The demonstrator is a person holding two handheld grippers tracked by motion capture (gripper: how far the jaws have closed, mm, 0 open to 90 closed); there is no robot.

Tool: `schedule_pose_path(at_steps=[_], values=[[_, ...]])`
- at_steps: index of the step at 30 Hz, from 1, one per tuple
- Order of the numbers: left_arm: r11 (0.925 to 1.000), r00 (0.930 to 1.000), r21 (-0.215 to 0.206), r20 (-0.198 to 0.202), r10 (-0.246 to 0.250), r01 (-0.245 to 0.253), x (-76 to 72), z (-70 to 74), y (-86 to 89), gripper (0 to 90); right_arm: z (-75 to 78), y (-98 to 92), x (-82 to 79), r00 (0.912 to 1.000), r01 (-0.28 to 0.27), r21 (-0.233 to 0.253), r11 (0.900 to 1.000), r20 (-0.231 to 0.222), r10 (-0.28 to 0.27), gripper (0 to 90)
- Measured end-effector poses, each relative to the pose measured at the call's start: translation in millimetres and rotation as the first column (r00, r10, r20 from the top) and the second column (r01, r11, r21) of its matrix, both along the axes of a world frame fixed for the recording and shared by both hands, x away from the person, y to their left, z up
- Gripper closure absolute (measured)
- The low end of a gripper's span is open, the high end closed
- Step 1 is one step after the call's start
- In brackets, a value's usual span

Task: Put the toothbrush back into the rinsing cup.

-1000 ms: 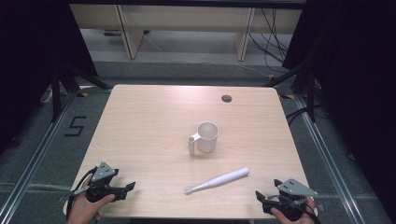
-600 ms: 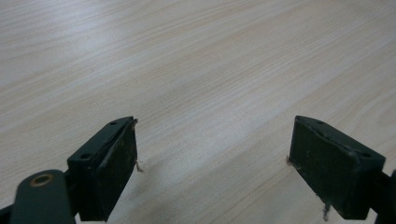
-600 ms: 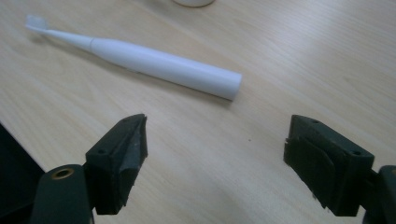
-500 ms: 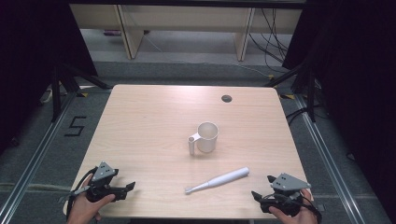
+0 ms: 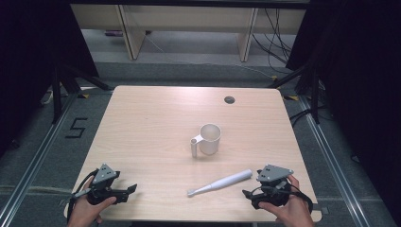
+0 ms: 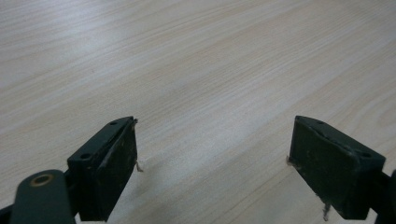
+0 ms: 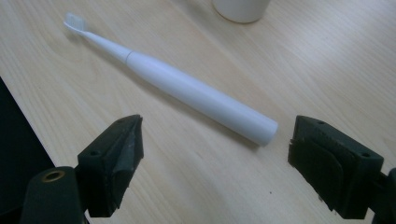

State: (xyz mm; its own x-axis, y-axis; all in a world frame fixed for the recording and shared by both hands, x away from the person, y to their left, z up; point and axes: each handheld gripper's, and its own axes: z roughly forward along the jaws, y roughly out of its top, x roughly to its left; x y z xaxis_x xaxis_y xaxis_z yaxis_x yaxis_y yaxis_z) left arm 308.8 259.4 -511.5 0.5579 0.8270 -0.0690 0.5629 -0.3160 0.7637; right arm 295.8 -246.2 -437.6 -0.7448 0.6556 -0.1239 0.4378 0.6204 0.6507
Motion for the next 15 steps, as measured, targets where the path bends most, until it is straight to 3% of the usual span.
schedule_pose_path(at_steps=[9,15], values=[[1.0,1.0,-0.004,0.007,-0.001,0.001,0.2,-0.4,0.1,14.8,-0.7,10.8,8.9,1.0,0.001,-0.006,1.0,-0.009,-0.001,20.0],[1.0,0.9999,-0.008,0.012,-0.002,0.002,0.3,-0.8,0.4,14.8,-3.5,21.1,16.1,0.9987,-0.043,-0.027,0.999,-0.027,0.043,22.0]])
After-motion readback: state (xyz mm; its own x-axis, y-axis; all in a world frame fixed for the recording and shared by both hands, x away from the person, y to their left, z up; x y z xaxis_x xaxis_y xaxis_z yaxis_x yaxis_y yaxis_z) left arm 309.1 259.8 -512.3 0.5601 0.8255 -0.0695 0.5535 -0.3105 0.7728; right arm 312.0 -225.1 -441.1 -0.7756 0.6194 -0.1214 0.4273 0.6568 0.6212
